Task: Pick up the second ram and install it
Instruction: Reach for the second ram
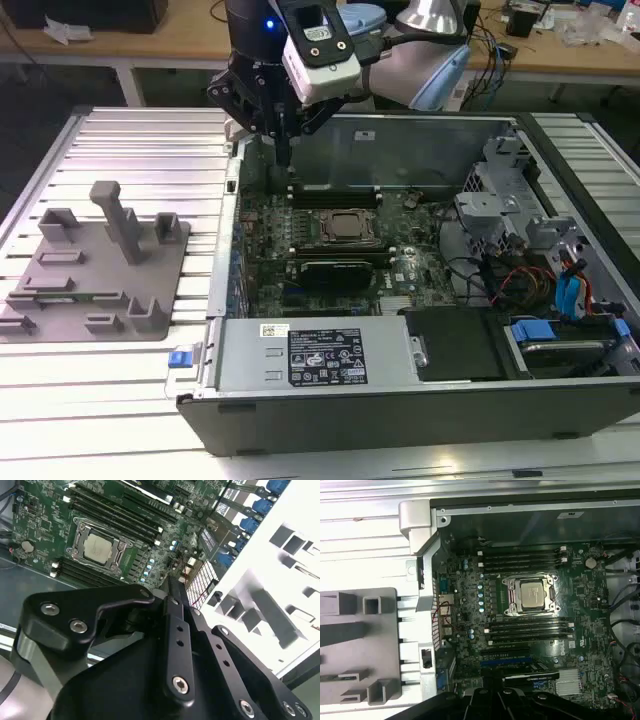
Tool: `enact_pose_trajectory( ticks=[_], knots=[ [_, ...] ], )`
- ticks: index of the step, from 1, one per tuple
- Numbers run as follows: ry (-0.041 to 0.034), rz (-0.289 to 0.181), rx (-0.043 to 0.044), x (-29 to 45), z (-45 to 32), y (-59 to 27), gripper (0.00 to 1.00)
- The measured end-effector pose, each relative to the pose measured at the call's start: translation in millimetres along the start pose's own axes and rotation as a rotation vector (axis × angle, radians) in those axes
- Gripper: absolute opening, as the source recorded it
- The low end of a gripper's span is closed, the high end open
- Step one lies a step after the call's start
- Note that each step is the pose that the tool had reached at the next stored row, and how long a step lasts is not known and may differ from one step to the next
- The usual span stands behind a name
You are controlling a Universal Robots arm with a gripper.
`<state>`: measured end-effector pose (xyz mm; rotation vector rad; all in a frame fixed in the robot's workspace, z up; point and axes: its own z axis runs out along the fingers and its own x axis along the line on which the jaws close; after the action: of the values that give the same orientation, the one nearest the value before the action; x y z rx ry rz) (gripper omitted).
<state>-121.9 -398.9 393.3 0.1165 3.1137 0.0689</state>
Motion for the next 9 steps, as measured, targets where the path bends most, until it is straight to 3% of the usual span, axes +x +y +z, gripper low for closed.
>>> enact_pose_trajectory(
  ticks=[9],
  knots=[
    [0.0000,0.000,-0.0001,1.8,0.1,-0.1,0.08]
  ],
)
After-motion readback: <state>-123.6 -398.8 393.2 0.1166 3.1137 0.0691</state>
